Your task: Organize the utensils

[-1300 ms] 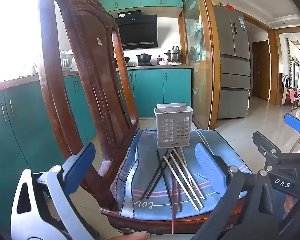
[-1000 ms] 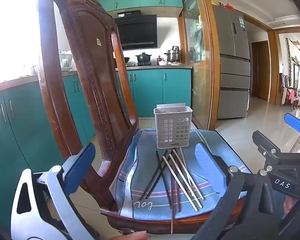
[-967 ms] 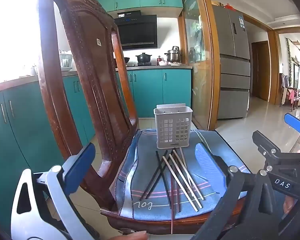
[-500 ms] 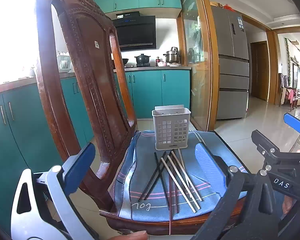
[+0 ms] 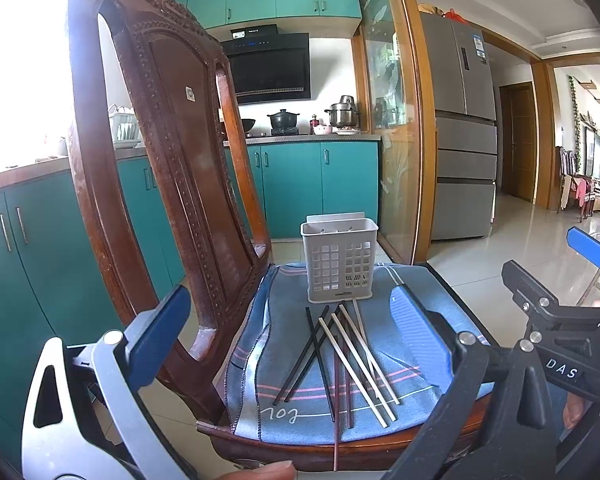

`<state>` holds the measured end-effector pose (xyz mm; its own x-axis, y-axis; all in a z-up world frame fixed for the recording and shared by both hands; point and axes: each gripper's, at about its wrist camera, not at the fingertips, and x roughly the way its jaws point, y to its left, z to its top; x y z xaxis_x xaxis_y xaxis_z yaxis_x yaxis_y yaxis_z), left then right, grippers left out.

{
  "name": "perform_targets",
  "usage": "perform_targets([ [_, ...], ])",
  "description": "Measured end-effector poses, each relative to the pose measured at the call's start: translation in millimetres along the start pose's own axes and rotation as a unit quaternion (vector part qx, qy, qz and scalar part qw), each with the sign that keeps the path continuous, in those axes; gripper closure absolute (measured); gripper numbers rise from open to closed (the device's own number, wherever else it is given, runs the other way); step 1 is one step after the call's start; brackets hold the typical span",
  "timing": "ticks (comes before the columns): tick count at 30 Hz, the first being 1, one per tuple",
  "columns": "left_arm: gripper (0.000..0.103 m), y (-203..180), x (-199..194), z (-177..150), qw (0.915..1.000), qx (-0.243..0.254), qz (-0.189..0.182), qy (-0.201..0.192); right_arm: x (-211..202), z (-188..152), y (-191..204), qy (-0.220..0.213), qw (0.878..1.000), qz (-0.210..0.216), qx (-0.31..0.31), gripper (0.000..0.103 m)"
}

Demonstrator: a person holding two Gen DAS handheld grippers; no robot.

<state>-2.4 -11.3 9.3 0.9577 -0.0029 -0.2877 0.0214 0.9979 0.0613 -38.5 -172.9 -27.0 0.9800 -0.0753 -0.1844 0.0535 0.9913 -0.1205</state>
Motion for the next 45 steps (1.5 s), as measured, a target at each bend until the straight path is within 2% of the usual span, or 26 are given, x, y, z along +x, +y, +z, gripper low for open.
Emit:
perform_targets([
  [45, 0.003, -0.5, 2.6, 3.1, 1.0000, 0.001, -0.004, -0.004, 0.8, 0.1, 1.5, -0.008, 1.000, -0.002, 0.000, 0.002],
])
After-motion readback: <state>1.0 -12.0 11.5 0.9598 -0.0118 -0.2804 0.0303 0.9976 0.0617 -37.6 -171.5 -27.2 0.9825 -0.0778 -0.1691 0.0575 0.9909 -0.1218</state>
